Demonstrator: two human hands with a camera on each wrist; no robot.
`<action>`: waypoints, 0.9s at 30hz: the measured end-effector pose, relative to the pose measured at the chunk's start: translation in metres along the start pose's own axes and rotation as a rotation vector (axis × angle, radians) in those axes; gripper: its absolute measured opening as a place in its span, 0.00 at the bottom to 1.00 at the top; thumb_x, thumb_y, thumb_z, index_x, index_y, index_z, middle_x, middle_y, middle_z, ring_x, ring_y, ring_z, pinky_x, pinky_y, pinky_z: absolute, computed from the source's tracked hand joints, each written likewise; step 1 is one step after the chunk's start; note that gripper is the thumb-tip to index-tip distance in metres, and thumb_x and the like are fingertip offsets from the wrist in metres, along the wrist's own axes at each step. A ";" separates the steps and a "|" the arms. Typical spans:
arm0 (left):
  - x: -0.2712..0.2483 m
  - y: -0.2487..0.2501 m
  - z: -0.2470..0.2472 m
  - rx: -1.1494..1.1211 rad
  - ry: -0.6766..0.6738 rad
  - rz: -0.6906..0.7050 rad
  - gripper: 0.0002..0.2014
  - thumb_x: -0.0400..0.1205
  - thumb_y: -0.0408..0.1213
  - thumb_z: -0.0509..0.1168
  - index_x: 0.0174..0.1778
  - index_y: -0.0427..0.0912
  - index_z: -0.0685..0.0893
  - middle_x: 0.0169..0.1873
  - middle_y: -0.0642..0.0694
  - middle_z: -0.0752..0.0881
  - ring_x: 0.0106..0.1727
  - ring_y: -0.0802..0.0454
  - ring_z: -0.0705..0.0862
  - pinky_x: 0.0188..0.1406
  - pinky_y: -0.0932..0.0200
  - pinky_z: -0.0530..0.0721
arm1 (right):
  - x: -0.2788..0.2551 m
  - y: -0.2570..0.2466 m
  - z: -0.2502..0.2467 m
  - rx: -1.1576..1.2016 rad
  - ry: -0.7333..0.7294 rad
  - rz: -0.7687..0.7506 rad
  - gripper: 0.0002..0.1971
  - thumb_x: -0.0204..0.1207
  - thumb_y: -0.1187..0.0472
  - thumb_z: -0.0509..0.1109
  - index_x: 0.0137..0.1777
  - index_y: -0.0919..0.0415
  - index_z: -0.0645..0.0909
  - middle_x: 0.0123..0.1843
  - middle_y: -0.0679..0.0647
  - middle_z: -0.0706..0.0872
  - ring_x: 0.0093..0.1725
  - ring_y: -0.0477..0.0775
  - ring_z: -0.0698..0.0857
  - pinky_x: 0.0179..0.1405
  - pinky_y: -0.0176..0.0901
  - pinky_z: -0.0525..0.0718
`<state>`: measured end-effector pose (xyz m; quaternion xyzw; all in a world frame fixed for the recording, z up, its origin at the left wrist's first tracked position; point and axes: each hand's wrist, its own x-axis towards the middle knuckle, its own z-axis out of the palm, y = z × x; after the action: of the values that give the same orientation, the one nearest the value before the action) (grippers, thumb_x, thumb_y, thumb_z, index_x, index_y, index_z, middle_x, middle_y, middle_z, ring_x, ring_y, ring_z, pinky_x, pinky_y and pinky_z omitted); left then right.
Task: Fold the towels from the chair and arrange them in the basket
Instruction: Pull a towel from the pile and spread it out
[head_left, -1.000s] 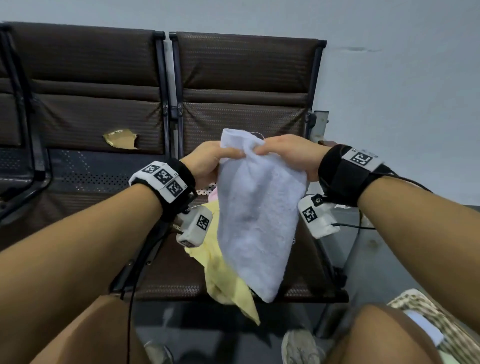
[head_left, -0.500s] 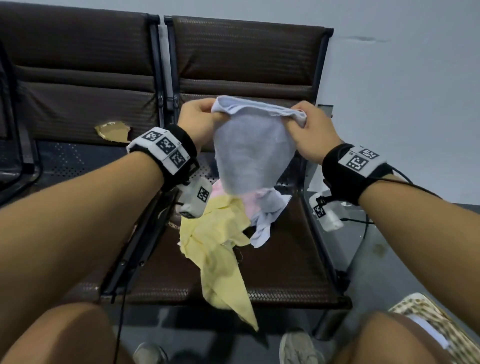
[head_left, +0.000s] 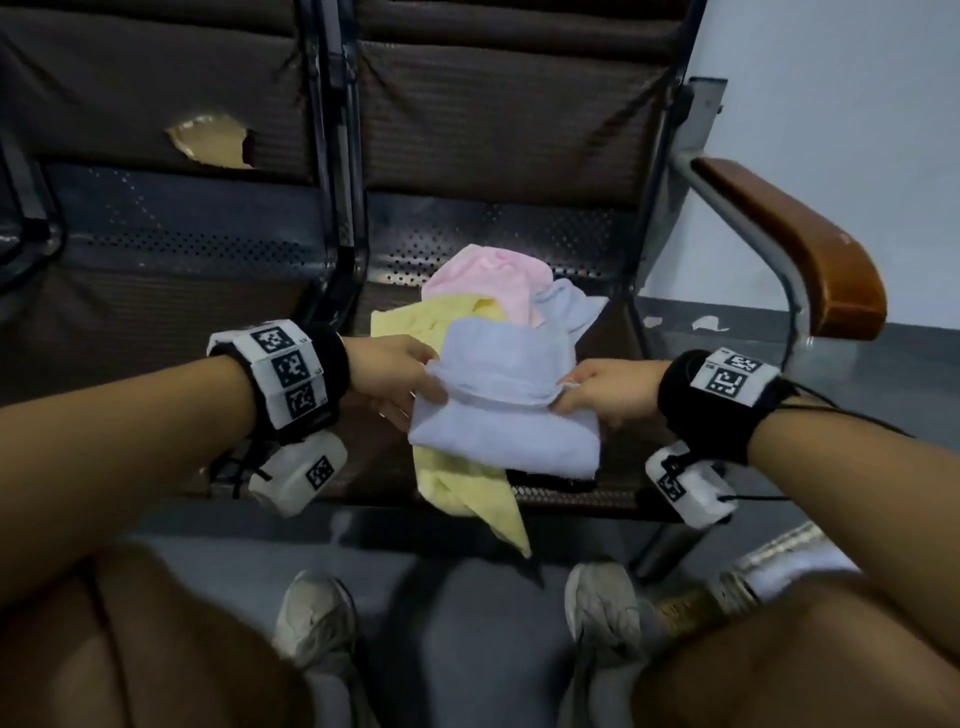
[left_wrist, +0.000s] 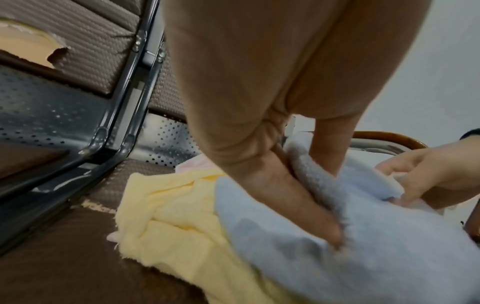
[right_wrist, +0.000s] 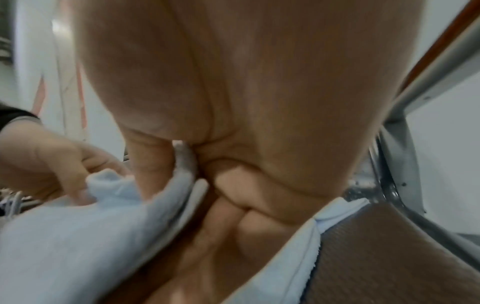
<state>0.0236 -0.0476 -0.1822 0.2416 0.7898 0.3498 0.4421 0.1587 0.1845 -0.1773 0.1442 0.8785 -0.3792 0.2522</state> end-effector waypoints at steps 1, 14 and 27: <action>0.000 -0.001 0.000 0.006 -0.035 -0.034 0.09 0.83 0.27 0.66 0.58 0.35 0.85 0.49 0.37 0.90 0.46 0.43 0.90 0.43 0.51 0.90 | 0.000 0.002 0.002 0.024 -0.033 0.048 0.05 0.77 0.65 0.69 0.44 0.67 0.83 0.38 0.66 0.80 0.32 0.58 0.79 0.25 0.41 0.72; 0.083 0.005 -0.005 -0.142 0.508 0.008 0.10 0.75 0.24 0.64 0.45 0.42 0.84 0.43 0.39 0.88 0.47 0.40 0.89 0.43 0.45 0.92 | 0.078 0.012 -0.023 0.074 0.578 0.091 0.13 0.77 0.62 0.66 0.30 0.57 0.74 0.37 0.57 0.81 0.41 0.57 0.80 0.38 0.44 0.76; 0.075 -0.039 0.021 0.382 0.240 0.141 0.32 0.69 0.48 0.81 0.70 0.53 0.81 0.65 0.50 0.83 0.65 0.50 0.82 0.70 0.52 0.79 | 0.058 0.035 0.014 -0.460 0.209 -0.169 0.34 0.68 0.36 0.77 0.72 0.53 0.81 0.69 0.49 0.85 0.68 0.52 0.82 0.71 0.45 0.77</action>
<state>0.0018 -0.0137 -0.2600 0.3319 0.8698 0.2503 0.2656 0.1304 0.2014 -0.2381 0.0473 0.9719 -0.1722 0.1537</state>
